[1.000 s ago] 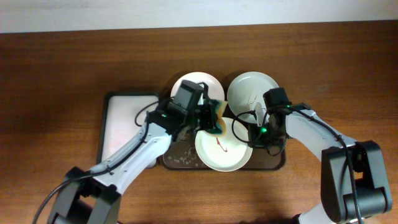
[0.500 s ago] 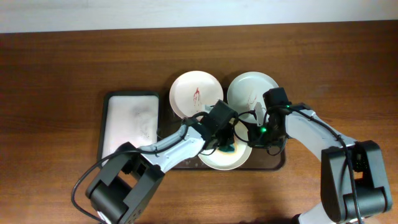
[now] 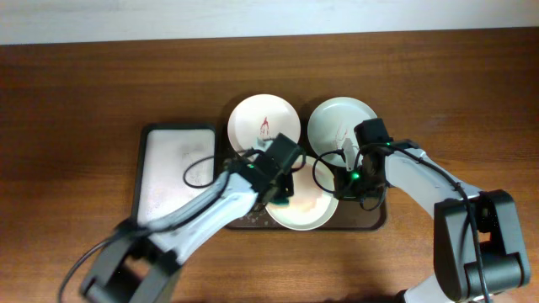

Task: Clean dirty plates on tray and stack at the side
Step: 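Return the sponge to the soapy tray with the left gripper, then lift the white plate with the right gripper and set it right of the tray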

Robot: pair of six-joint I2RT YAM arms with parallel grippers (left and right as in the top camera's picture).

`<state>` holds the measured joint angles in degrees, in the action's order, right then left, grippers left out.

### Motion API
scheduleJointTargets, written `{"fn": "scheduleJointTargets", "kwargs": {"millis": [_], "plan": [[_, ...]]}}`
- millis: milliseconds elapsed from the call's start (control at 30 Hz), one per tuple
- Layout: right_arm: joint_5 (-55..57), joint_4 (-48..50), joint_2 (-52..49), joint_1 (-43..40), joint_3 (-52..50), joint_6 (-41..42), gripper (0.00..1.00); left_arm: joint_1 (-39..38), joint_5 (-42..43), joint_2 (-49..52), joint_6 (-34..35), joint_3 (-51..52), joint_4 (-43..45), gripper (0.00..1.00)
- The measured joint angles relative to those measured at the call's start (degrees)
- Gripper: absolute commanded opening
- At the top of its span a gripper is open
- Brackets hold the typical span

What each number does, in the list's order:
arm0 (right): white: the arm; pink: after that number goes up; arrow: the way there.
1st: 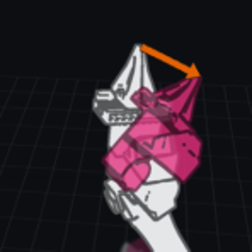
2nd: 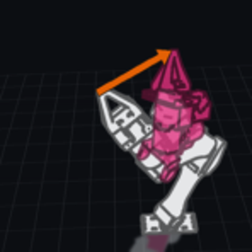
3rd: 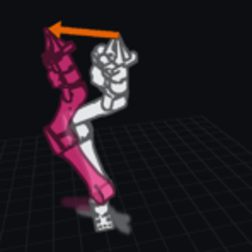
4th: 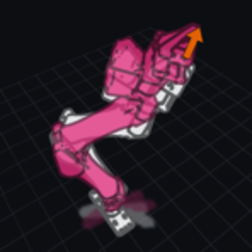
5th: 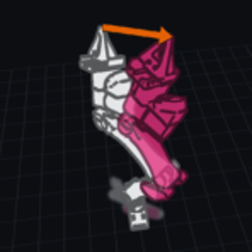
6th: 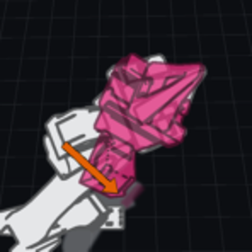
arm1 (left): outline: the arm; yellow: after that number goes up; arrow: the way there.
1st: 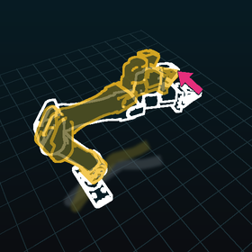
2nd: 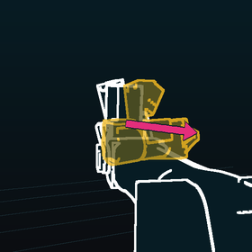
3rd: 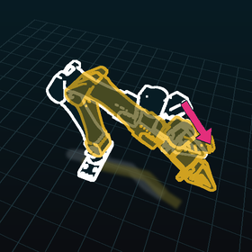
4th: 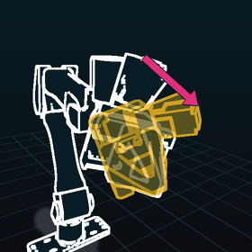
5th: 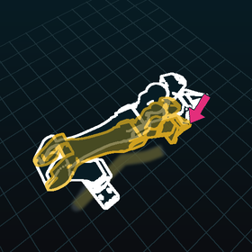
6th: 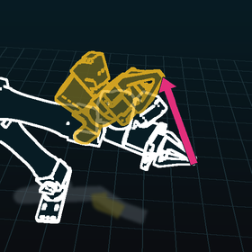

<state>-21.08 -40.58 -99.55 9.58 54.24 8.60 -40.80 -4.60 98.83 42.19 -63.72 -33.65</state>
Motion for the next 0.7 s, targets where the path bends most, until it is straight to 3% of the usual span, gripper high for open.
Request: {"fn": "scheduleJointTargets", "kwargs": {"millis": [67,100,167,300,500,567,600,633,667,700], "plan": [[0.44,-0.28,0.0,0.0,0.0,-0.09,0.14,3.63,-1.79,-6.36,-1.77,-0.02,-2.64,0.0],[0.66,-0.44,0.0,0.0,0.0,-0.11,0.23,5.75,-1.95,-7.19,-2.51,-0.02,-3.76,0.0],[0.87,-0.5,0.0,0.0,0.0,-0.33,0.25,11.56,-1.44,-7.54,-6.36,-0.02,-4.9,0.0],[1.07,-0.52,0.0,0.0,0.0,-0.35,0.04,22.99,-0.74,-7.56,-11.56,0.04,-7.8,0.0],[1.07,-0.26,0.0,0.0,0.0,0.22,0.04,34.12,-0.39,-5.29,-22.43,3.28,-5.81,0.0],[1.55,-0.28,0.0,0.22,0.0,0.22,0.04,34.71,0.52,-1.55,-25.88,3.32,-3.21,0.0],[3.52,-0.22,0.46,1.46,0.11,0.24,0.04,34.71,1.97,1.22,-27.54,3.32,-1.86,0.09],[5.03,-0.26,1.22,2.56,0.33,0.39,0.04,34.69,2.86,2.99,-28.37,3.52,-0.94,0.26],[6.14,-0.33,2.19,3.04,0.42,0.59,0.04,34.73,3.1,3.3,-29.09,3.52,-0.7,0.57],[7.28,-0.66,4.37,3.45,0.66,0.68,0.04,34.82,3.37,3.37,-29.22,3.52,-0.61,0.73]]}}
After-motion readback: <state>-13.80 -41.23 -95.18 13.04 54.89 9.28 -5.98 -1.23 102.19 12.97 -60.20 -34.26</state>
